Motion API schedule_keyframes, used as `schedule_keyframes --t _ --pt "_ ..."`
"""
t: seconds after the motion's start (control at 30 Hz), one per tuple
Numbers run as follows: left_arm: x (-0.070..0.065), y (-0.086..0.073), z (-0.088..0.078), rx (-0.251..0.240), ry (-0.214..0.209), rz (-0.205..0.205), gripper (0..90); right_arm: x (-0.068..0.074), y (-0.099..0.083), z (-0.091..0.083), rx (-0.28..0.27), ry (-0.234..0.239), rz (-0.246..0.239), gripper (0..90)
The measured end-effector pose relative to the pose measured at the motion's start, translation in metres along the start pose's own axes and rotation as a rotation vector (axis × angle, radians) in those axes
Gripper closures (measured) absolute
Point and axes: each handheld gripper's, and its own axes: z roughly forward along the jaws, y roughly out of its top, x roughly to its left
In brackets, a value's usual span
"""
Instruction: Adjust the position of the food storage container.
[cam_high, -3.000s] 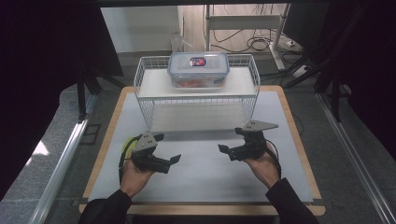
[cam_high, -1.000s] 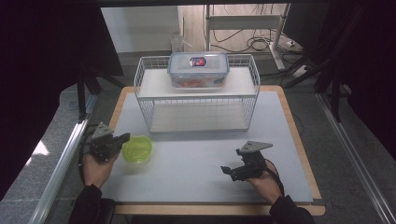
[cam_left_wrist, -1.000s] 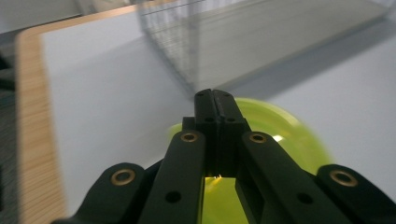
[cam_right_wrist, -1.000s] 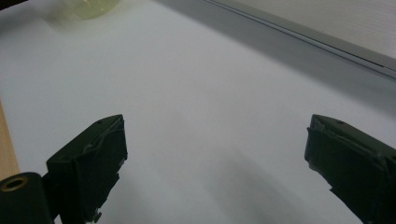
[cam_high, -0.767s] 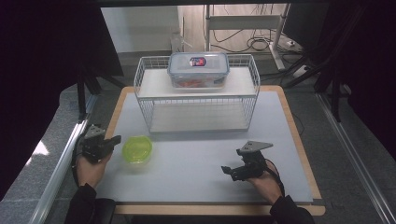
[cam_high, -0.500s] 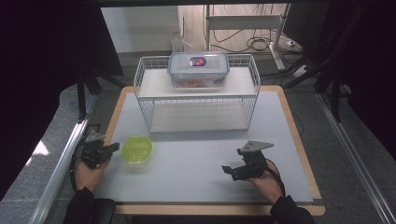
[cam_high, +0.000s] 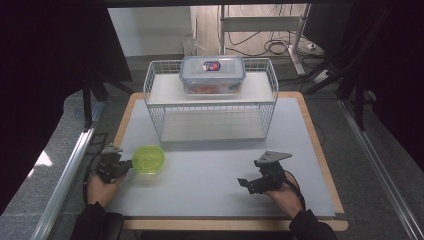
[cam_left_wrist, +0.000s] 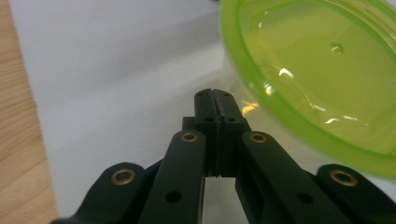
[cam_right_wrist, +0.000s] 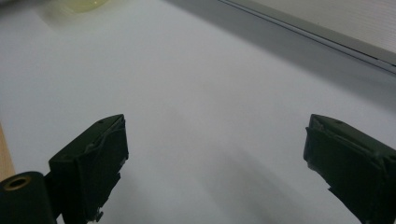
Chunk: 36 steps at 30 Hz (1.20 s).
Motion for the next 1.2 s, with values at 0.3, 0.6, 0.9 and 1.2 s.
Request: schedule_keyframes --t 0.3,0.6,0.9,1.2 --pt "-0.010 0.005 0.012 0.026 -0.036 0.024 90.0 0.000 -0.001 0.002 0.011 0.004 0.003 6.4" --pt "-0.027 0.016 0.029 0.043 -0.074 0.061 90.0 -0.001 -0.001 0.003 0.021 0.005 0.005 6.4" --pt "-0.047 0.030 0.046 0.048 -0.121 0.099 90.0 -0.001 -0.002 0.004 0.032 0.007 0.009 6.4" --pt "-0.068 0.053 0.069 0.044 -0.182 0.141 90.0 -0.001 -0.003 0.005 0.042 0.006 0.012 6.4"
